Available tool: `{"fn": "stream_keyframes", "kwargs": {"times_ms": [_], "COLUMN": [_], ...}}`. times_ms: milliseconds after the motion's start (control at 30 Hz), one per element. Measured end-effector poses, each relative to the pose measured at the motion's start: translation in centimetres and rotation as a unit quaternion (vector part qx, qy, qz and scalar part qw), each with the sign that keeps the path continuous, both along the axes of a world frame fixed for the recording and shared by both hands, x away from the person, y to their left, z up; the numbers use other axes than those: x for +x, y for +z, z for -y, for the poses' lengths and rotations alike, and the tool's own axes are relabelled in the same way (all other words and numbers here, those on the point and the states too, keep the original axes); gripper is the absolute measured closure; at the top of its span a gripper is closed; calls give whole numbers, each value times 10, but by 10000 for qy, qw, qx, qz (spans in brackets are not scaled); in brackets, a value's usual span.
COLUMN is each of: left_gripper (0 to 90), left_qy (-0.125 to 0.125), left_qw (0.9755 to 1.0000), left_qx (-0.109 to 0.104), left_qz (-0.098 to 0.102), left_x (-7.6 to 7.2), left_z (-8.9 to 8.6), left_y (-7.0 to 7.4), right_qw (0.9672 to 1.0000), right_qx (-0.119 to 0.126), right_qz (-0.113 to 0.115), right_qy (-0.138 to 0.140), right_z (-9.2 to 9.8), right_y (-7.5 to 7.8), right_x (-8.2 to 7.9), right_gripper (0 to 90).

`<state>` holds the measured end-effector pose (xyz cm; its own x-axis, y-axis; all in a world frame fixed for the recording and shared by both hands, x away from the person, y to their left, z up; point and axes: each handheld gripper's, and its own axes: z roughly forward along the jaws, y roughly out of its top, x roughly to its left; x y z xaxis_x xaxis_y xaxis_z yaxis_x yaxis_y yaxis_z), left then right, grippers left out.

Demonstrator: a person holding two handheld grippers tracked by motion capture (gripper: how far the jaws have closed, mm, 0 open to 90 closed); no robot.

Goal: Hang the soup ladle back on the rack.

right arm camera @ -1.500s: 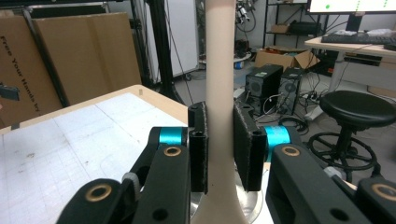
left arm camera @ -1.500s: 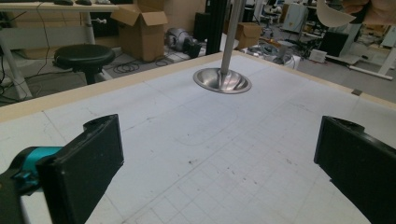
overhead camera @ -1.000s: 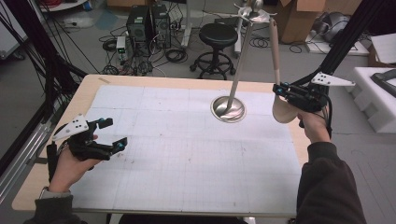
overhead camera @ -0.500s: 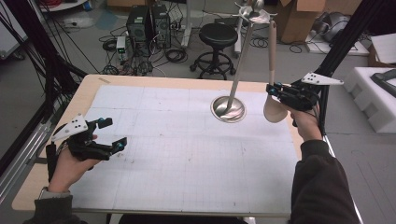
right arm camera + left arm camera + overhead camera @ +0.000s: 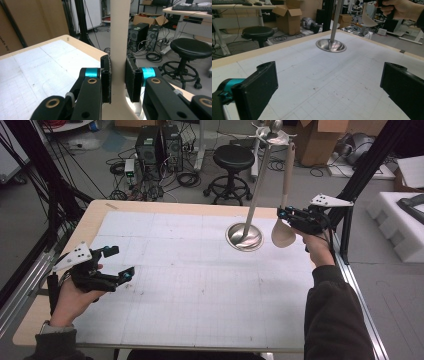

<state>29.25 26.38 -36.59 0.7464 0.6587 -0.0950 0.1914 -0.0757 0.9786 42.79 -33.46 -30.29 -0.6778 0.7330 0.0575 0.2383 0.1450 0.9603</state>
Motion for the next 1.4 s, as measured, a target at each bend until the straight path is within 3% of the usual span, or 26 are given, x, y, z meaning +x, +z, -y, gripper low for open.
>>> {"fn": "stream_keyframes", "kwargs": {"times_ms": [500,667,900,1167,1333,1400], "left_gripper": [18,18,18,18,18,18], "left_qy": [3,29,9,8,15,-14], "left_qw": [10000,10000,10000,10000,10000,9999], "left_qx": [-12,-37,-33,-66,-40,-80], "left_qz": [8,37,30,53,67,88], "left_x": [-1,-1,-2,-2,-3,-4], "left_z": [-2,-2,-1,-2,-2,-2], "left_y": [1,1,1,3,4,5], "right_qw": [9997,9993,9992,9995,9994,9994], "right_qx": [-70,-154,-30,29,-68,-116], "right_qz": [115,-18,152,329,282,226], "right_qy": [-225,-341,-376,22,202,254], "right_z": [-9,-8,-8,-16,-25,-28], "right_y": [-4,-6,4,8,5,3], "right_x": [9,8,-4,-23,-36,-42], "right_gripper": [746,615,392,161,0,0]}}
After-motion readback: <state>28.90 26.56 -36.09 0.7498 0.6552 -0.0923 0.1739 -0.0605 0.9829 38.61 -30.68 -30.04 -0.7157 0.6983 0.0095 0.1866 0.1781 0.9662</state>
